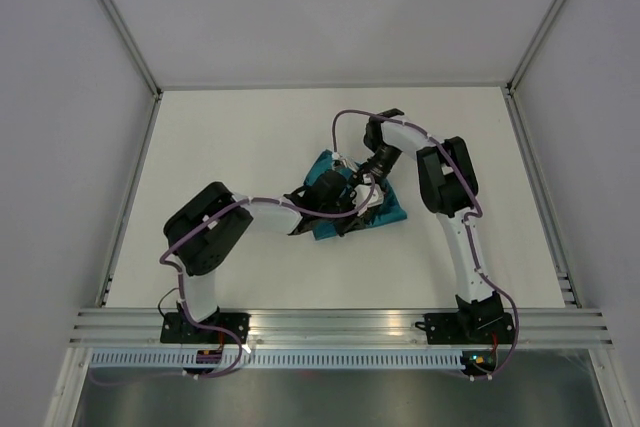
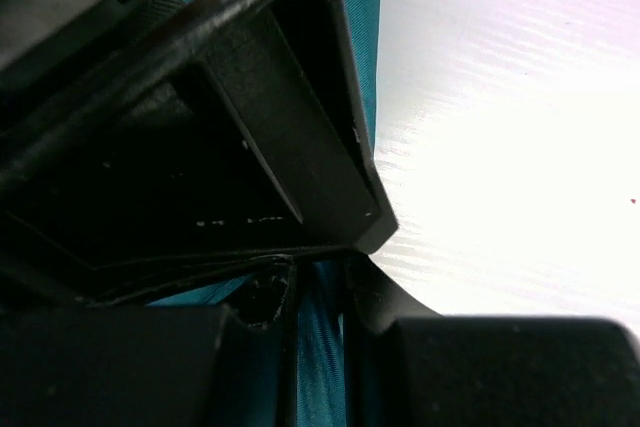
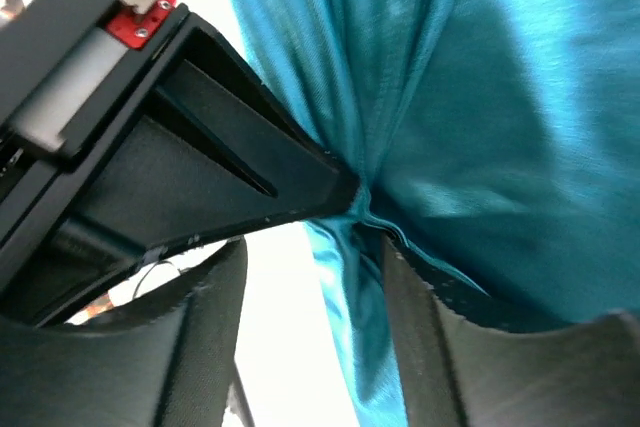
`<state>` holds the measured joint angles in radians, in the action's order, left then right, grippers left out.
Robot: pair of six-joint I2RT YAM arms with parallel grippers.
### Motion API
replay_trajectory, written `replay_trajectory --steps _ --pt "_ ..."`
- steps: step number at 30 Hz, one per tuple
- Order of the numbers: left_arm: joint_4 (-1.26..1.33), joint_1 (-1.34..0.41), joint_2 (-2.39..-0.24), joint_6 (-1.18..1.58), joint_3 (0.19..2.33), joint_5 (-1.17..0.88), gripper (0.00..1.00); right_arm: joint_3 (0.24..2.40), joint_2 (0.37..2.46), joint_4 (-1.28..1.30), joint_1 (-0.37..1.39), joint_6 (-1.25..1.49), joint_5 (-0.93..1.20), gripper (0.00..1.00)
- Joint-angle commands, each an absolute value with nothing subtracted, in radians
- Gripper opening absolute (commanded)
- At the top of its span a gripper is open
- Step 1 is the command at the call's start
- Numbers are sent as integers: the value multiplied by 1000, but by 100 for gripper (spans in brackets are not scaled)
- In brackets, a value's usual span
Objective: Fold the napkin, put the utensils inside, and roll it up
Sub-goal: Roll the napkin with the utensil
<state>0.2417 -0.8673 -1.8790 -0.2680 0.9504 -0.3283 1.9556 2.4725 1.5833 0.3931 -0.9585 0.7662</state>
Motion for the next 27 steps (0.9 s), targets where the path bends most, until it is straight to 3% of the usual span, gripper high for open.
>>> replay_trajectory --steps 1,11,19,27 --pt "115 -850 -1962 -183 928 -528 2 1970 2424 1324 367 -967 732 64" --pt "19 -741 -2042 -132 1011 -797 2 1901 2189 1097 195 -769 876 67" --pt "-176 -675 -2152 -97 1150 -942 2 1438 1808 742 98 -827 855 69" --pt "-317 -632 -2243 -80 1276 -1028 2 913 1481 350 303 -862 615 72"
